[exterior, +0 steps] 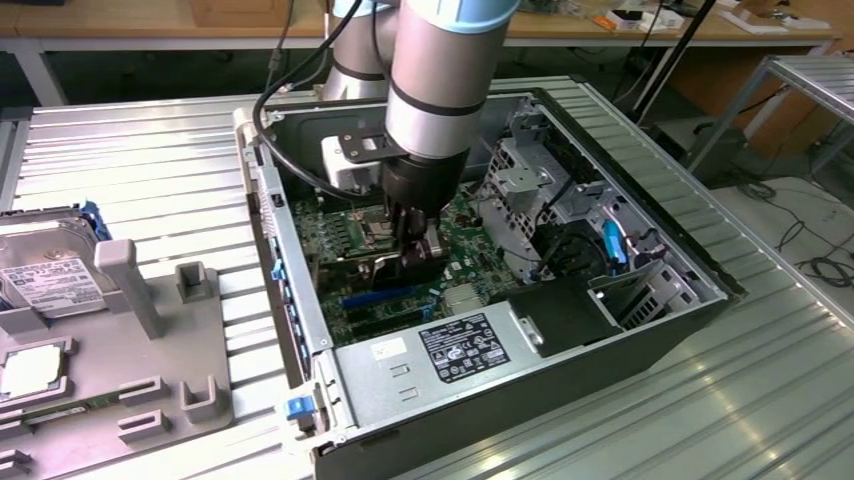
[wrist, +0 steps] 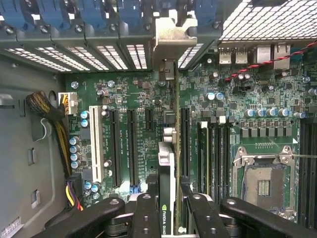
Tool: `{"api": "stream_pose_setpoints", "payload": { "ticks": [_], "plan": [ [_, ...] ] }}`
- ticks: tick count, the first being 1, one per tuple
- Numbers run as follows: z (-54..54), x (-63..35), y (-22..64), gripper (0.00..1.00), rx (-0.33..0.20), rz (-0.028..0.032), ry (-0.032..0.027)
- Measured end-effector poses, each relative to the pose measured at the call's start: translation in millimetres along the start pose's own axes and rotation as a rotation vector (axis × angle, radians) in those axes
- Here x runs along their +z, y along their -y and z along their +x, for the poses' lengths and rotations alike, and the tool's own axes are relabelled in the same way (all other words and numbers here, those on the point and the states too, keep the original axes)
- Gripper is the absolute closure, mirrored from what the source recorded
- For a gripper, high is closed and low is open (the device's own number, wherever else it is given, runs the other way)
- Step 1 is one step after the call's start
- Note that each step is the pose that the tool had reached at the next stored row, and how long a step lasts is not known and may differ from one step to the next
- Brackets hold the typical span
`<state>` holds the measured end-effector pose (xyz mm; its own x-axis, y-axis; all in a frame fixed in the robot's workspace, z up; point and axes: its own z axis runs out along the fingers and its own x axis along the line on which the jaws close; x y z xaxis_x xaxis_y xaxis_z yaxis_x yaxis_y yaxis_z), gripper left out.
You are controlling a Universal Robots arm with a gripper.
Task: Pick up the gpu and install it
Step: 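Insert the gpu into the slot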
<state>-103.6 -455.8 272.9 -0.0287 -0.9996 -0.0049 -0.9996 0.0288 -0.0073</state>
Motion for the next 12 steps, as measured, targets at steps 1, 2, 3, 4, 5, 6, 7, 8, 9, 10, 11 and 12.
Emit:
{"api": "stream_pose_setpoints", "payload": {
  "ticks": [1,2,3,4,5,6,7,8,9,10,11,12],
  "plan": [
    [0.0,0.0,0.0,0.73,0.000,0.0027,0.0000],
    [0.0,0.0,0.0,0.73,0.000,0.0036,0.0000],
    [0.0,-0.1,-0.1,0.73,0.000,0.0037,-0.0001],
    [0.0,0.0,-0.2,0.73,0.000,0.0040,-0.0002],
    [0.1,0.2,-2.2,0.73,0.000,0.0140,-0.0022],
    [0.1,0.3,-2.9,0.73,0.000,0.0196,-0.0043],
    [0.1,0.4,-3.5,0.73,-0.001,0.0269,-0.0078],
    [0.1,0.6,-4.2,0.73,-0.001,0.0343,-0.0123],
    [0.2,0.7,-4.4,0.73,-0.001,0.0354,-0.0157],
    [0.2,0.7,-4.4,0.73,-0.001,0.0354,-0.0162],
    [0.2,0.6,-4.6,0.73,-0.001,0.0354,-0.0166],
    [0.1,0.6,-4.8,0.73,-0.001,0.0354,-0.0166]
  ]
}}
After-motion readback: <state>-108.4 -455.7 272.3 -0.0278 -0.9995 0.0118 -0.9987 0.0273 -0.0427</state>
